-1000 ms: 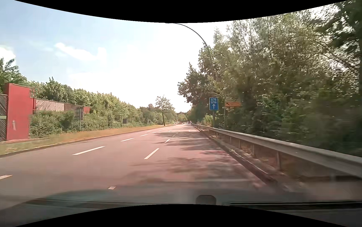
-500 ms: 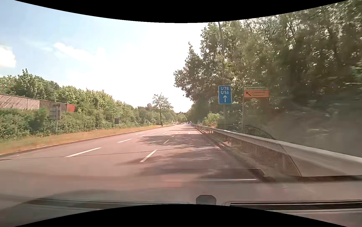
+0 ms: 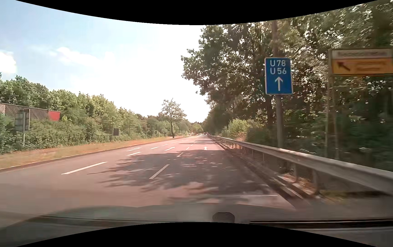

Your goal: Follow the waypoints while adhering to traffic rules and regulations

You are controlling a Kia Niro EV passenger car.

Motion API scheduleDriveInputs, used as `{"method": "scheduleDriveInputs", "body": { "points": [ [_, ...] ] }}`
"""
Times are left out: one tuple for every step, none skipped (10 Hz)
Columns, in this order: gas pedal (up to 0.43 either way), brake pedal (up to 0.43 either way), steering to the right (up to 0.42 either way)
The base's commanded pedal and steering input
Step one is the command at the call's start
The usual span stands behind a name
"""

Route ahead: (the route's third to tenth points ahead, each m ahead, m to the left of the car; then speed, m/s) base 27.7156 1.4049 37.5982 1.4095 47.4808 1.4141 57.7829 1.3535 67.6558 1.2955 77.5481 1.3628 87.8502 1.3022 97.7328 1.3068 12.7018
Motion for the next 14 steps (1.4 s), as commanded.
{"method": "scheduleDriveInputs", "body": {
  "points": [
    [0.15,0.0,-0.002],
    [0.15,0.0,-0.003],
    [0.15,0.0,-0.003],
    [0.15,0.0,-0.003],
    [0.15,0.0,-0.003],
    [0.15,0.0,-0.003],
    [0.15,0.0,-0.003],
    [0.15,0.0,-0.003],
    [0.15,0.0,-0.003],
    [0.15,0.0,-0.003],
    [0.15,0.0,-0.002],
    [0.157,0.0,-0.002],
    [0.157,0.0,-0.003],
    [0.157,0.0,-0.002]
  ]
}}
